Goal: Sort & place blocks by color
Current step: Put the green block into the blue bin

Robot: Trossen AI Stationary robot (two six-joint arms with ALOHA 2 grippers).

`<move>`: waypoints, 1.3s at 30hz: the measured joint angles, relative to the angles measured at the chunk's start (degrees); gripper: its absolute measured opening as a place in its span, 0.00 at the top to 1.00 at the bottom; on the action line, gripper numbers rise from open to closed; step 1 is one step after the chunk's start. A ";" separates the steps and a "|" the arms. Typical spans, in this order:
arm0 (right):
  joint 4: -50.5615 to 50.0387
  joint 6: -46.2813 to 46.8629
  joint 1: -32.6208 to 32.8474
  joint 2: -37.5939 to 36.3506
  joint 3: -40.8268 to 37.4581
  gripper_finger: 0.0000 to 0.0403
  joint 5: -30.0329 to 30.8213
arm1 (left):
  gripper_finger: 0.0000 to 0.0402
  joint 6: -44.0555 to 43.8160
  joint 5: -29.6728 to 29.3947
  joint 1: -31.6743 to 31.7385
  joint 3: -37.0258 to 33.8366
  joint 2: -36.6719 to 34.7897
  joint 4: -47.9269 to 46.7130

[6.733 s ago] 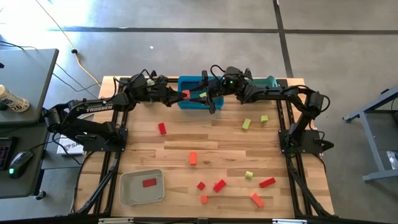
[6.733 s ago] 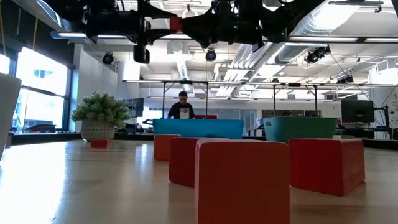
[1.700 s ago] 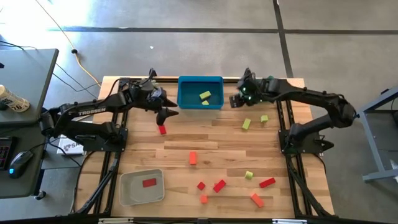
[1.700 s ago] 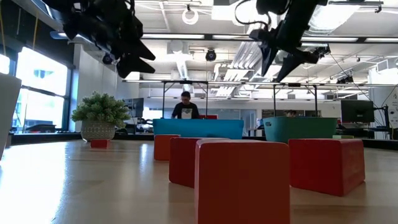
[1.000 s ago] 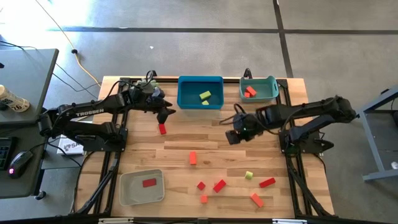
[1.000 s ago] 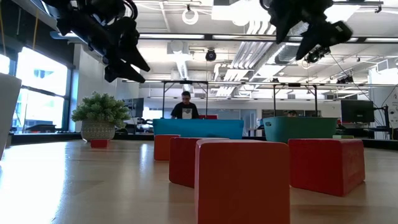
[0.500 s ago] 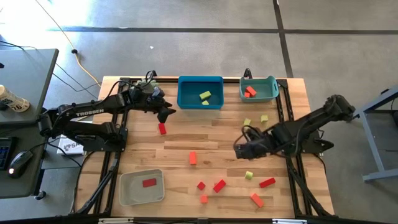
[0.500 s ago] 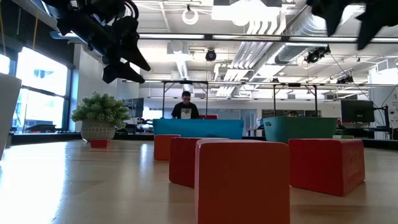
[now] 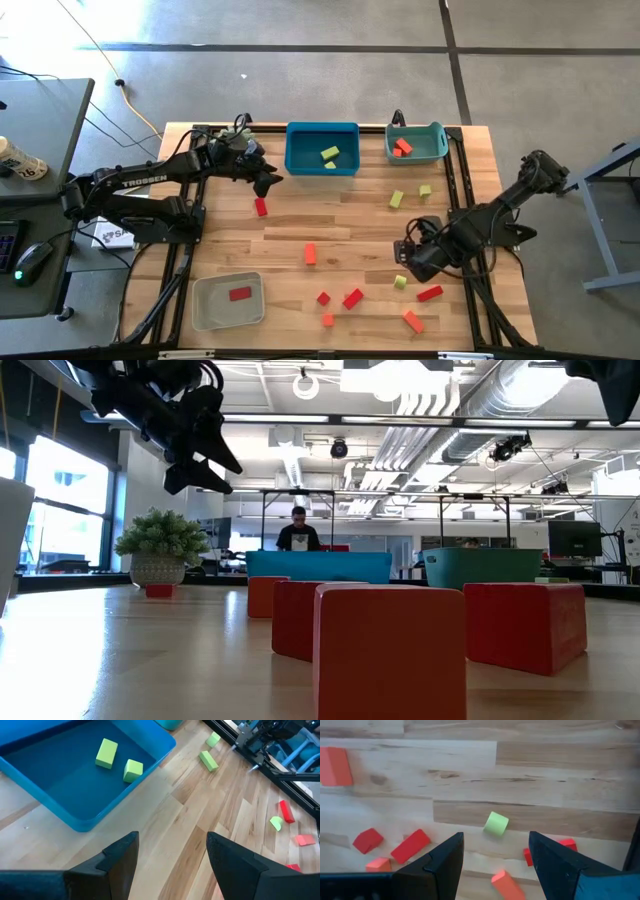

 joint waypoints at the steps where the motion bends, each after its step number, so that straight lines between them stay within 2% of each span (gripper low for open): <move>1: -0.06 0.63 0.30 0.36 0.00 0.48 0.40 | 0.45 0.00 0.00 0.00 0.00 0.00 0.01; 6: 0.45 2.34 1.31 3.82 0.00 0.48 -0.30 | 0.45 0.55 0.02 0.00 0.00 0.00 0.00; 13: 4.84 5.69 2.72 10.21 0.00 0.48 -5.06 | 0.45 0.55 0.06 0.00 0.00 0.00 0.01; 25: 13.59 5.78 2.96 20.86 0.00 0.48 -8.37 | 0.45 0.46 0.63 0.00 0.00 0.00 0.00; 39: 16.39 6.01 1.29 25.56 0.00 0.48 -10.16 | 0.45 0.46 0.66 -0.01 0.00 0.02 0.00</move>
